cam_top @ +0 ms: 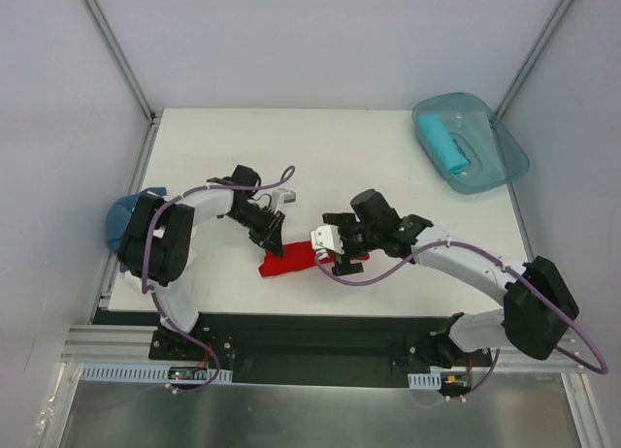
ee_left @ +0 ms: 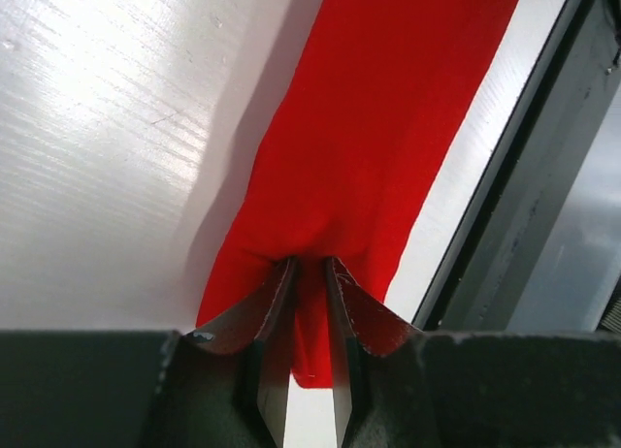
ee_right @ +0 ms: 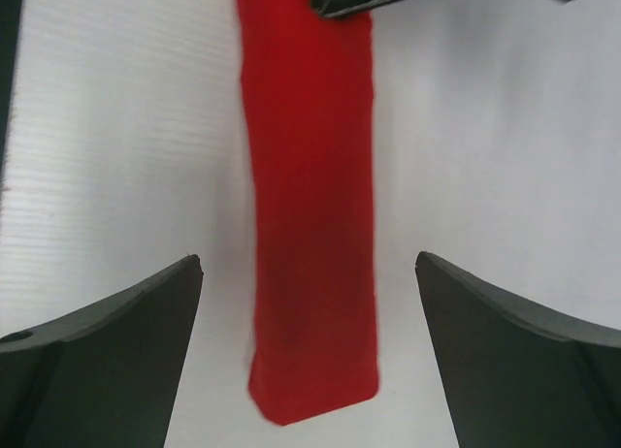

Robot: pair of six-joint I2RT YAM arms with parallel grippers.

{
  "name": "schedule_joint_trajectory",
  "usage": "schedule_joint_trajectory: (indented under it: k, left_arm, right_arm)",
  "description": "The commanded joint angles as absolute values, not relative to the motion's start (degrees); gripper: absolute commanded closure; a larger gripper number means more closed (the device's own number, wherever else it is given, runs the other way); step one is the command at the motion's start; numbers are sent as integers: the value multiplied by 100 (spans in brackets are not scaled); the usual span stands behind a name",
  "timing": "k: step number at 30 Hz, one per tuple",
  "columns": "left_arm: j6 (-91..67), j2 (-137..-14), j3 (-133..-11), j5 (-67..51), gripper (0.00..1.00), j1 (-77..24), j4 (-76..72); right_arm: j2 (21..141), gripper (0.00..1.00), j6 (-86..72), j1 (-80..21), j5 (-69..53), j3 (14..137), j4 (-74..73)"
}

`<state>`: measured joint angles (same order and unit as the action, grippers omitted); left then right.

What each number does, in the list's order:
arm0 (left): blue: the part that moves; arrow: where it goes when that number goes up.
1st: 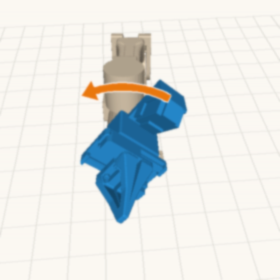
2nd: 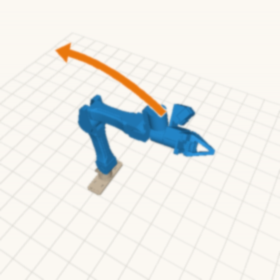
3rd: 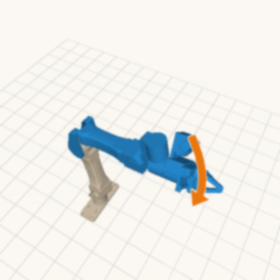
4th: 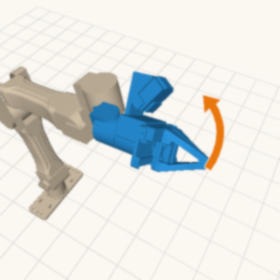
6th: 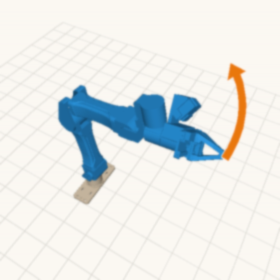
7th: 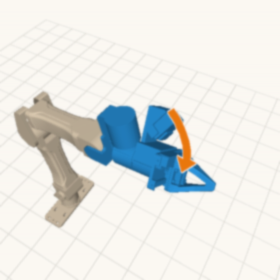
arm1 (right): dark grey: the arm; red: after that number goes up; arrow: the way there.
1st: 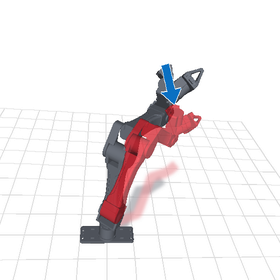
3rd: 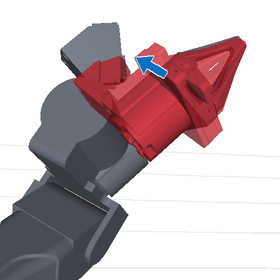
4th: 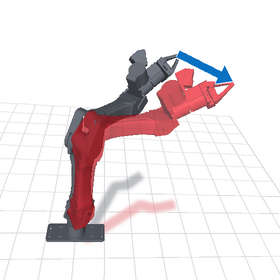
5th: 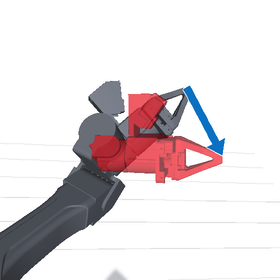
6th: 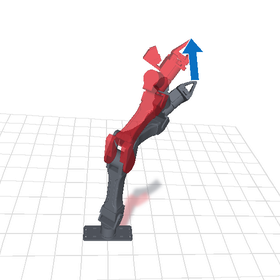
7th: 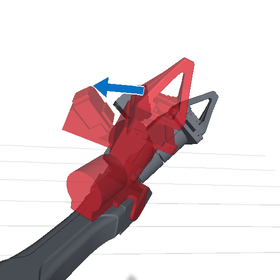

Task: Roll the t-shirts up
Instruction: Roll the T-shirt to the center of the board.

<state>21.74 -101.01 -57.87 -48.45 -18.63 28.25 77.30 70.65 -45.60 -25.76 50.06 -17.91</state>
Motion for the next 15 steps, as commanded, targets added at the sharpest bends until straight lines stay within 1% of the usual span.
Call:
schedule_joint_trajectory:
  k: [1,7,9,11,15]
  left_arm:
    - [2373,-10651,-6072,-4799,81,-1785,3339]
    - [2347,-11030,-6424,-4887,82,-1723,3612]
    - [2329,-11214,-6538,-4904,82,-1714,3795]
    - [2390,-11346,-6723,-4939,82,-1714,3937]
    - [2391,-11513,-6864,-4966,82,-1705,4034]
  right_arm:
    - [7971,4,7549,-4649,-2461,5099,-669]
    - [8375,4,7664,-4843,-2601,5054,-396]
    - [8569,2,7673,-4878,-2671,5098,-396]
    - [8692,1,7752,-4922,-2716,5106,-369]
    - [8815,6,8103,-4975,-2847,5089,-448]
